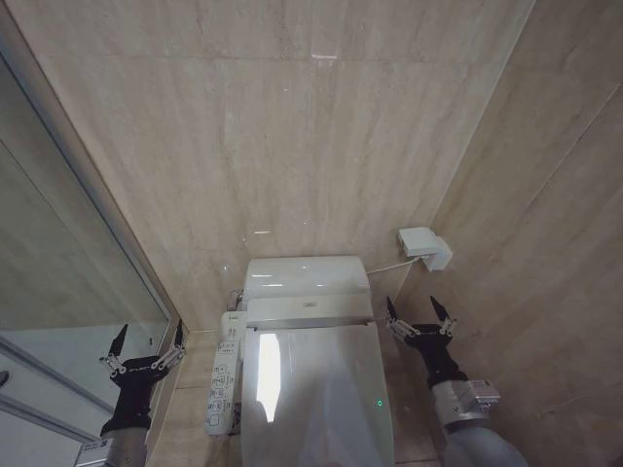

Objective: Open the toilet lid, clean the toilet bowl with a toilet brush, close the toilet lid, and flush.

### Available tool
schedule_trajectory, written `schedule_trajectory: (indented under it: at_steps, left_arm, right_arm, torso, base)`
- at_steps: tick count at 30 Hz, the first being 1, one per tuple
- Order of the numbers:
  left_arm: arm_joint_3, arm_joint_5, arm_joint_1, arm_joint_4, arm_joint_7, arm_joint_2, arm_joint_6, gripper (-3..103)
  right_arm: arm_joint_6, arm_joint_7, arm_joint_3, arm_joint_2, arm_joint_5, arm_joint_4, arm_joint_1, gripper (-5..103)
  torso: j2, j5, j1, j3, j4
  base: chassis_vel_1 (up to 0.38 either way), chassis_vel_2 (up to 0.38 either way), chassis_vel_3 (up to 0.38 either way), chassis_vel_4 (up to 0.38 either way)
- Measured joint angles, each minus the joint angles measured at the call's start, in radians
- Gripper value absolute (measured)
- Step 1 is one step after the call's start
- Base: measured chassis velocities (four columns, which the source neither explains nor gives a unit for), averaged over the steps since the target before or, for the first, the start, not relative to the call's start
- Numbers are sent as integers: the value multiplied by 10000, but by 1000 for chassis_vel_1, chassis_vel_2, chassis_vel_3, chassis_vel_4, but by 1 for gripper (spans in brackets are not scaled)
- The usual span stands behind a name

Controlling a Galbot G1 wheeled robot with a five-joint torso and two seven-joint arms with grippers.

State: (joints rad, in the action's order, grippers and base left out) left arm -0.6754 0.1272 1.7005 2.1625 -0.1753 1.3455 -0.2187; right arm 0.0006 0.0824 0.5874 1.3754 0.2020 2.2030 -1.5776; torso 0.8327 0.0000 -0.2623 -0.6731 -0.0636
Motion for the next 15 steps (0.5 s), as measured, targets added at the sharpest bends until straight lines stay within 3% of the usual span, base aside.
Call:
schedule_trajectory:
  at_steps: [15]
  left_arm:
    - [0, 1, 0, -10, 0, 0, -1, 100]
  right_arm:
    - [0, 0, 0, 0, 0, 0, 0, 100]
  torso:
    - [0, 0, -2, 0, 0]
  base:
    - [1, -5, -7, 3]
